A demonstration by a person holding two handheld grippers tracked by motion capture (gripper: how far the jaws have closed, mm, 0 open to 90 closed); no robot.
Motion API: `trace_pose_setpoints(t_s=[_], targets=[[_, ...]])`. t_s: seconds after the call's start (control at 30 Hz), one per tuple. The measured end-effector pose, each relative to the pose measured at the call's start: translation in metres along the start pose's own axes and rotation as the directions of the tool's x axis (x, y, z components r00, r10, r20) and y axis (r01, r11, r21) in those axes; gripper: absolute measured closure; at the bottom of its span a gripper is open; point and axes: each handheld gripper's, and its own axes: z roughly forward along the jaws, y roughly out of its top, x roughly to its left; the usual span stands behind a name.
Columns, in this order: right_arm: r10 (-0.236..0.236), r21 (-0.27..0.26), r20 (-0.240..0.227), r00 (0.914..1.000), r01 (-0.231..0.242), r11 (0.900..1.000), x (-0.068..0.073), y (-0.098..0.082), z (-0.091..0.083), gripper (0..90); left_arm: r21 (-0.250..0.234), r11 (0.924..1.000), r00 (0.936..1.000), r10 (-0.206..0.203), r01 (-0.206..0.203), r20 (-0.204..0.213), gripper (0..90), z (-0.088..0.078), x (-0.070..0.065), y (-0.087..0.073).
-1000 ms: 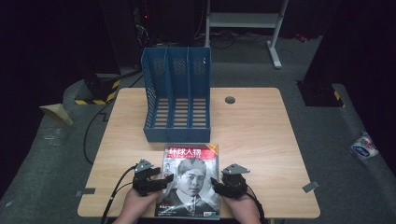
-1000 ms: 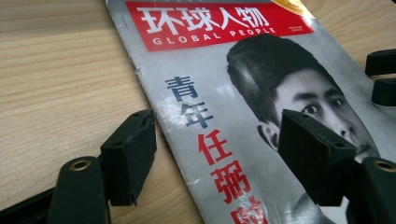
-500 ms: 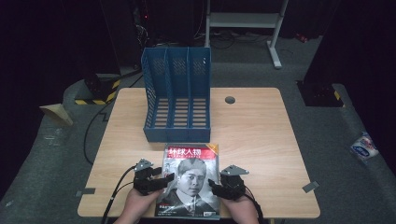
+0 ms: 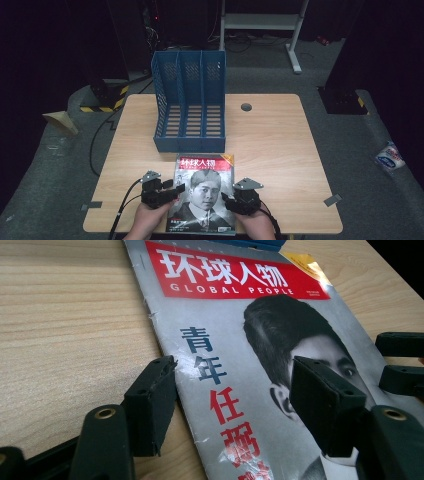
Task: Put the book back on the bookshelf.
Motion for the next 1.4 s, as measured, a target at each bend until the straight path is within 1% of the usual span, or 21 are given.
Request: trace_pose_setpoints(t_s=[0.1,0.17,0.2,0.27,0.3,0.4,0.5,0.63,0.7,0.77,0.83,0.97,1.03,1.1,1.17,1.23,1.27,1.33,1.37,1.4], targets=[[0.000,0.000,0.002,1.0000,0.000,1.000,0.000,0.000,0.000,43.0,-0.006,1.0000,1.0000,-0.007,0.007,0.005,38.8,-0.001,0.001,0.000],[0.001,0.000,0.005,1.0000,-0.001,1.000,0.001,0.000,0.000,43.1,-0.012,0.9997,0.9998,-0.021,0.021,0.002,40.4,-0.002,0.001,-0.001],[-0.008,-0.001,0.006,0.9999,0.008,1.000,0.001,0.000,0.000,43.1,-0.013,0.9996,0.9997,-0.024,0.024,-0.001,41.6,-0.002,0.001,-0.001],[-0.020,-0.005,0.012,0.9997,0.020,1.000,0.000,0.000,0.001,43.1,-0.015,0.9996,0.9997,-0.024,0.024,-0.003,44.0,-0.002,0.001,-0.002],[-0.008,0.000,0.012,0.9999,0.008,1.000,0.001,0.000,0.000,43.1,-0.013,0.9996,0.9997,-0.024,0.024,-0.002,44.6,-0.003,0.001,-0.002],[-0.015,-0.003,0.015,0.9998,0.015,1.000,0.001,0.000,0.001,43.1,-0.030,0.9993,0.9997,-0.024,0.024,-0.002,46.9,-0.004,0.001,-0.001],[-0.014,-0.002,0.022,0.9997,0.014,1.000,0.002,0.000,0.001,43.0,-0.057,0.9981,0.9996,-0.024,0.025,0.018,51.0,-0.009,0.000,0.000],[-0.013,-0.004,0.025,0.9996,0.013,1.000,0.001,0.000,0.001,43.1,-0.096,0.9953,0.9986,-0.007,0.012,0.052,54.5,-0.014,-0.004,0.003],[-0.010,-0.005,0.027,0.9996,0.011,1.000,0.001,-0.001,0.001,43.1,-0.102,0.9947,0.9979,-0.009,0.015,0.064,55.1,-0.015,-0.005,0.003],[-0.007,-0.005,0.028,0.9996,0.007,1.000,0.002,-0.001,0.001,43.0,-0.104,0.9942,0.9957,-0.019,0.029,0.091,56.8,-0.015,-0.005,0.003],[-0.007,-0.006,0.029,0.9995,0.008,1.000,0.001,-0.001,0.001,43.1,-0.107,0.9940,0.9941,-0.011,0.023,0.108,57.8,-0.015,-0.007,0.002],[-0.007,-0.006,0.032,0.9995,0.007,1.000,0.002,-0.001,0.000,43.0,-0.095,0.9955,0.9942,0.007,0.003,0.107,57.5,-0.012,-0.010,0.001],[-0.005,-0.006,0.032,0.9995,0.006,1.000,0.002,-0.001,0.000,43.0,-0.078,0.9969,0.9949,0.013,-0.005,0.100,57.9,-0.010,-0.010,0.001],[-0.006,-0.006,0.032,0.9995,0.006,1.000,0.002,-0.001,0.000,43.0,-0.045,0.9988,0.9947,0.023,-0.019,0.100,58.4,-0.006,-0.011,0.000],[-0.016,-0.010,0.032,0.9994,0.016,1.000,0.001,-0.001,0.001,43.0,-0.020,0.9984,0.9945,0.055,-0.053,0.089,58.4,-0.001,-0.014,-0.003],[-0.017,-0.010,0.031,0.9994,0.017,1.000,0.001,-0.001,0.001,43.0,0.002,0.9968,0.9937,0.079,-0.080,0.079,59.5,0.002,-0.016,-0.004],[-0.018,-0.010,0.031,0.9994,0.018,1.000,0.001,-0.001,0.001,43.0,0.005,0.9965,0.9937,0.083,-0.084,0.075,59.6,0.002,-0.017,-0.004],[-0.018,-0.011,0.030,0.9994,0.018,1.000,0.001,-0.001,0.001,43.0,0.011,0.9964,0.9933,0.083,-0.084,0.080,60.7,0.002,-0.016,-0.003],[-0.018,-0.010,0.030,0.9994,0.019,1.000,0.001,-0.001,0.001,43.0,0.018,0.9954,0.9923,0.092,-0.094,0.082,61.7,0.002,-0.014,-0.002],[-0.018,-0.011,0.030,0.9994,0.018,1.000,0.001,-0.001,0.001,43.0,0.022,0.9955,0.9922,0.090,-0.092,0.086,62.1,0.002,-0.014,-0.001]])
